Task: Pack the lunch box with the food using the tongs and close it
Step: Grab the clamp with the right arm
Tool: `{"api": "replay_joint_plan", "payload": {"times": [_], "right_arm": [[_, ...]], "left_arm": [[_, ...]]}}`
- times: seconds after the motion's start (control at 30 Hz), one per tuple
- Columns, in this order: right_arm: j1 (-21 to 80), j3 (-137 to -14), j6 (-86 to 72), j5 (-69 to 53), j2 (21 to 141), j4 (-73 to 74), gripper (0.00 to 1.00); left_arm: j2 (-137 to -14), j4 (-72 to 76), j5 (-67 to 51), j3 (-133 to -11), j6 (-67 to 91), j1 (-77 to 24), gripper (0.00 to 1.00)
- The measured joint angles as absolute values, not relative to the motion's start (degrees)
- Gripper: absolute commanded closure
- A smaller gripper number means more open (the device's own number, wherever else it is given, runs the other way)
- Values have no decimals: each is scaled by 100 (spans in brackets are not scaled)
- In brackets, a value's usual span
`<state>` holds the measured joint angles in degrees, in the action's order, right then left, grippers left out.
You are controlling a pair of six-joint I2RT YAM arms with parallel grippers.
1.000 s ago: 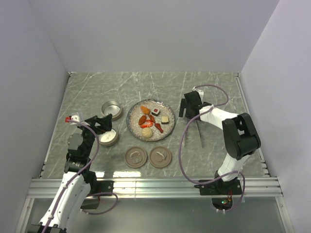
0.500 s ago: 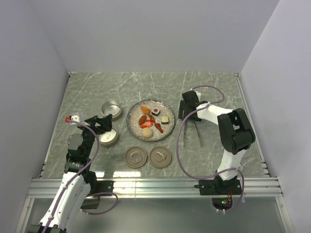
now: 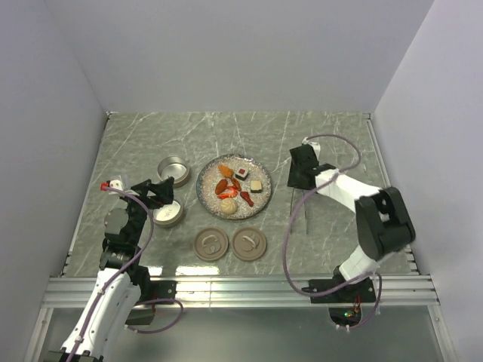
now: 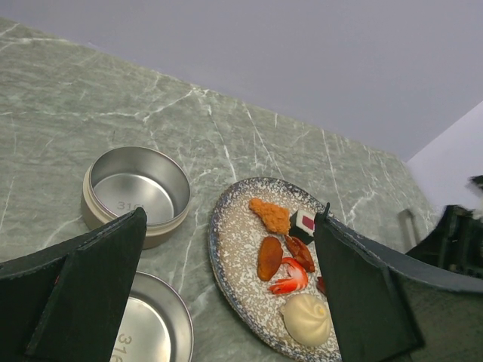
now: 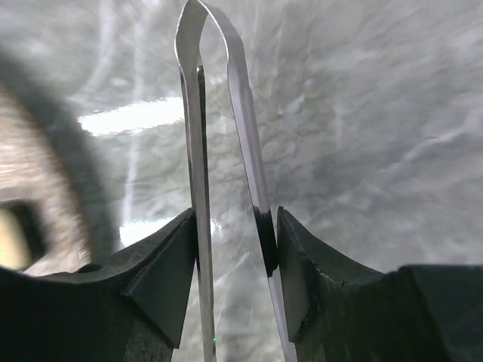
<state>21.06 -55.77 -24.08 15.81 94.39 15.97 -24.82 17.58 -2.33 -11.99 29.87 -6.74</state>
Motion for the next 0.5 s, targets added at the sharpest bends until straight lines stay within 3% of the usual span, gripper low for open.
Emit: {"api": "replay_joint_plan", "payload": {"times": [0.3,0.5], "right_arm": [[2799,-4858,-2394,2193,6775,1267,46],[3234,-4305,-2193,2519,5599,735,46]], "left_arm": [[-2447,1754,-233,-1199,2987,-674,0],[-2418,1752,-228,-1199,2987,-674,1]]}}
